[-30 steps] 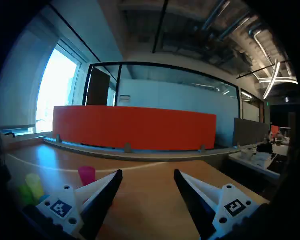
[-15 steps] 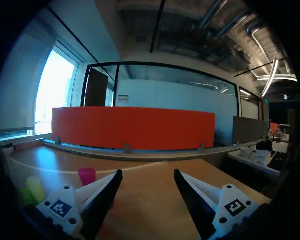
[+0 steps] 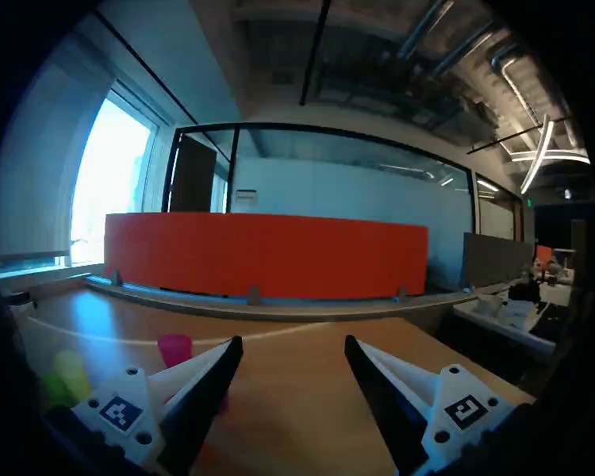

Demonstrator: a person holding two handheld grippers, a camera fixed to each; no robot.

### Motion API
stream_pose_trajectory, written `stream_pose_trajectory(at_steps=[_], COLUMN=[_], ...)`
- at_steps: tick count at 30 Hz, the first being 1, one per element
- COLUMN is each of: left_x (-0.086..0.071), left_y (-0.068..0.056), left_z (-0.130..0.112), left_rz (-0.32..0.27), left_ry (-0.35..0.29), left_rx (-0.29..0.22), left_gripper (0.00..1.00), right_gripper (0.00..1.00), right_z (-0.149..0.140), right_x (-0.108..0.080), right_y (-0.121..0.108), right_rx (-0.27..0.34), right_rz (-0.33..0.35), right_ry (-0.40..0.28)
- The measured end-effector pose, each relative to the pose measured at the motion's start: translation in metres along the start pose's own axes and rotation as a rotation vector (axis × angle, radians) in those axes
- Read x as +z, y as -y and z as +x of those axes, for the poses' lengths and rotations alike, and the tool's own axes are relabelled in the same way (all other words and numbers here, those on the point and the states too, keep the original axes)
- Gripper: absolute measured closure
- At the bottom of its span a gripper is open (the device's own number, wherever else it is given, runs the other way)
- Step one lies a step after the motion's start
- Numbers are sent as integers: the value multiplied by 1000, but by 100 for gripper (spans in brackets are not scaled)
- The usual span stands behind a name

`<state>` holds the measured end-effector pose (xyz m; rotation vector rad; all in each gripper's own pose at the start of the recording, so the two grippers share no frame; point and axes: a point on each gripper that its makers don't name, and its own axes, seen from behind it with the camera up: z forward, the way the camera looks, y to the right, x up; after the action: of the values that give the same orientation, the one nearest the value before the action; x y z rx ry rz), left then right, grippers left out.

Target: Pour water

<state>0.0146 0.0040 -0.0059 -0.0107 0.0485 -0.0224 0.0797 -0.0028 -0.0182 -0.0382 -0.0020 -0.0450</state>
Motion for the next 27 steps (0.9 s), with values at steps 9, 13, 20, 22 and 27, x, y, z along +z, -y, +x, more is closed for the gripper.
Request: stream_pose_trajectory(at_steps=[9, 13, 20, 22, 27], left_x=[3, 4, 5, 5, 5], left_y=[1, 2, 2, 2, 2], left_z=[-6, -9, -12, -12, -13], left_rz=[7, 8, 7, 8, 6], left_ry=[21, 32, 44, 44, 45], left_rx=[17, 17, 19, 19, 20], left_gripper=[9, 9, 9, 9, 9], right_gripper=[0, 0, 0, 0, 0], right_z=[5, 7, 8, 8, 10], right_x=[-1, -1, -1, -1, -2], right_y=[1, 0, -1, -2, -1], right_rx=[1, 0, 0, -1, -5], right_rz=[2, 1, 2, 2, 4], right_ry=[-6, -8, -10, -10, -12])
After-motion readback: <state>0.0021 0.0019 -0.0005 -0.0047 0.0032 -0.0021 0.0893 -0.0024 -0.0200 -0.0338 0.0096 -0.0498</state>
